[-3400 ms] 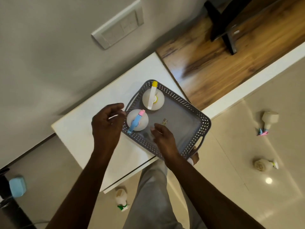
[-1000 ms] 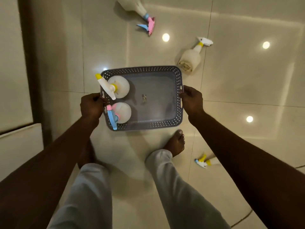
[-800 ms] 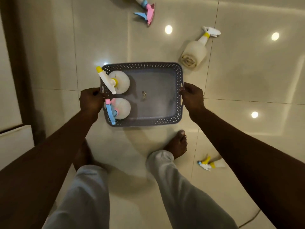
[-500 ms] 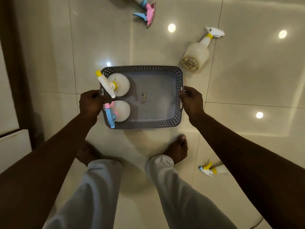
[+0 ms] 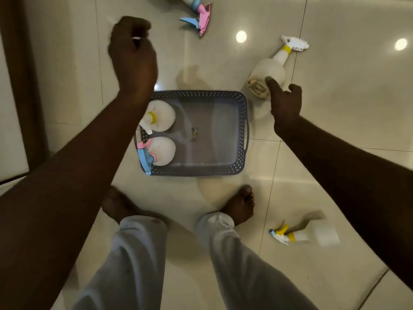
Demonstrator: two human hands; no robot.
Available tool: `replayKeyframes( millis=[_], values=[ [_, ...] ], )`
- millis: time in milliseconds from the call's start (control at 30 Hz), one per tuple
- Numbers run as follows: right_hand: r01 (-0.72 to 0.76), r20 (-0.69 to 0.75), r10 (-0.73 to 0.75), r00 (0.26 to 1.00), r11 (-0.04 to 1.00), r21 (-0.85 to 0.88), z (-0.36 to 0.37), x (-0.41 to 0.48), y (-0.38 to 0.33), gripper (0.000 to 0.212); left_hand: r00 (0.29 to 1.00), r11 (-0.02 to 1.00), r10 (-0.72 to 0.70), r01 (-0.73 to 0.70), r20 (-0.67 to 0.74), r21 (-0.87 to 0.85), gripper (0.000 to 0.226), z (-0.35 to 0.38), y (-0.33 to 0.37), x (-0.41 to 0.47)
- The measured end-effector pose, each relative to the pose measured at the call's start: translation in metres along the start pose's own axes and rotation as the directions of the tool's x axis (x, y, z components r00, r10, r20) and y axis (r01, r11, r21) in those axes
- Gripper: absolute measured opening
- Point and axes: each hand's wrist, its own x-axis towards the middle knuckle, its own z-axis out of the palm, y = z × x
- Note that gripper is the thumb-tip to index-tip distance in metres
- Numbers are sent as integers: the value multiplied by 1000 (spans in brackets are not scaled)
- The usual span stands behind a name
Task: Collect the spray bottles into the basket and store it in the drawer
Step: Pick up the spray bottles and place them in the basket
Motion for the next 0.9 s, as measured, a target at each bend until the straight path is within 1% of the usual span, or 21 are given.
replayKeyframes(
  millis=[67, 133, 167, 233, 300, 333, 400, 500, 567, 633, 733, 833, 900],
  values=[
    [-71, 34, 70, 997, 997, 43, 5, 15, -14, 98, 978, 997, -69, 72, 199, -4, 32, 35, 15, -5],
    [-113, 79, 112, 991, 994, 9, 11, 25, -23, 94, 930, 986, -160, 163, 332, 19, 30, 66, 23, -14],
    [-127, 111, 128, 985, 992, -19, 14, 28, -26, 90, 899, 976, -210, 218, 385, 24, 30, 78, 25, -19],
    [-152, 175, 157, 972, 988, -41, 18, 32, -32, 74, 825, 949, -292, 312, 484, 41, 32, 96, 28, -30],
    [-164, 204, 162, 965, 986, -9, 18, 32, -37, 59, 763, 921, -348, 385, 545, 49, 35, 103, 31, -42],
    [-147, 216, 140, 966, 989, 18, 17, 31, -39, 58, 742, 907, -370, 419, 559, 44, 36, 104, 33, -48],
    [-39, 242, 21, 970, 997, 68, 12, 24, -41, 66, 734, 887, -393, 462, 553, 18, 37, 100, 38, -56],
    [188, 269, -219, 938, 973, 138, 7, -1, -40, 74, 763, 864, -407, 500, 502, -59, 36, 80, 48, -69],
    [399, 288, -394, 873, 916, 44, 6, -24, -32, 81, 772, 829, -431, 543, 468, -133, 35, 66, 50, -81],
    [574, 367, -520, 771, 817, -48, 10, -47, -19, 89, 753, 774, -471, 603, 459, -195, 32, 53, 48, -100],
    [704, 468, -592, 657, 703, -100, 27, -68, 8, 94, 695, 636, -567, 710, 442, -302, 32, 39, 36, -131],
    [759, 509, -608, 609, 633, -152, 55, -77, 35, 94, 643, 501, -674, 760, 363, -415, 32, 30, 15, -149],
    [787, 557, -600, 575, 592, -175, 73, -76, 49, 93, 636, 461, -701, 750, 324, -475, 30, 30, -1, -155]
  ],
)
